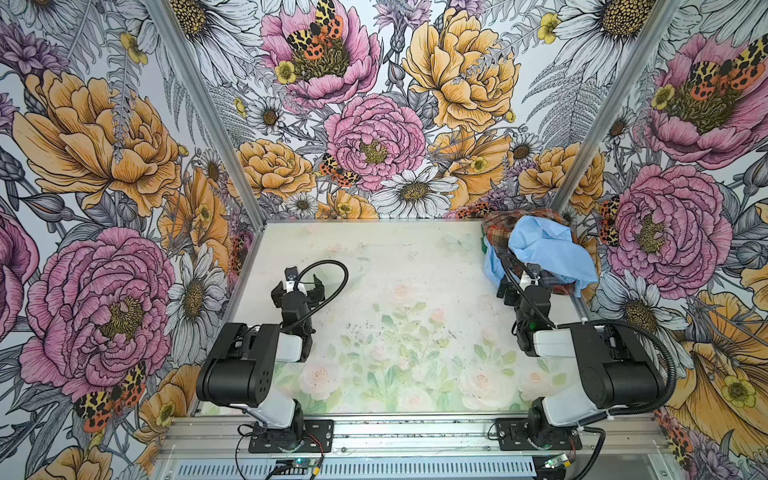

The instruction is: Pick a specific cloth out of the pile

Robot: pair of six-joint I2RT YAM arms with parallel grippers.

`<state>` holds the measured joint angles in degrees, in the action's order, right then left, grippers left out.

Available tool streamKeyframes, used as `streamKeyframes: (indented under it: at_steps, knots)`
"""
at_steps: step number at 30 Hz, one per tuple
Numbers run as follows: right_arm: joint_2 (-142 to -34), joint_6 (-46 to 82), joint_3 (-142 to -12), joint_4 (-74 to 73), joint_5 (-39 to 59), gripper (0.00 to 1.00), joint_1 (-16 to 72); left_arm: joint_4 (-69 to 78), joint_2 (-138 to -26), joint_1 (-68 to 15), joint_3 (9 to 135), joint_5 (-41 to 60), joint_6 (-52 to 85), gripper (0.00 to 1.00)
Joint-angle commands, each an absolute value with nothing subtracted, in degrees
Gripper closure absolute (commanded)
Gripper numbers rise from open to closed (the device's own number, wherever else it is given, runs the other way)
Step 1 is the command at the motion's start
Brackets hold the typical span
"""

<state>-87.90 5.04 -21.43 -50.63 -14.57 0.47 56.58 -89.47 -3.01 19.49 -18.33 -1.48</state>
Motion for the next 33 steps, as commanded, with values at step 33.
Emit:
streamKeyframes:
  at_steps: [33]
  knots:
    - [-81.2, 4.6, -17.2, -54.4, -21.4, 0.01, 3.3, 31.7, -70.6, -9.7, 26.1, -18.9, -3.8, 0.01]
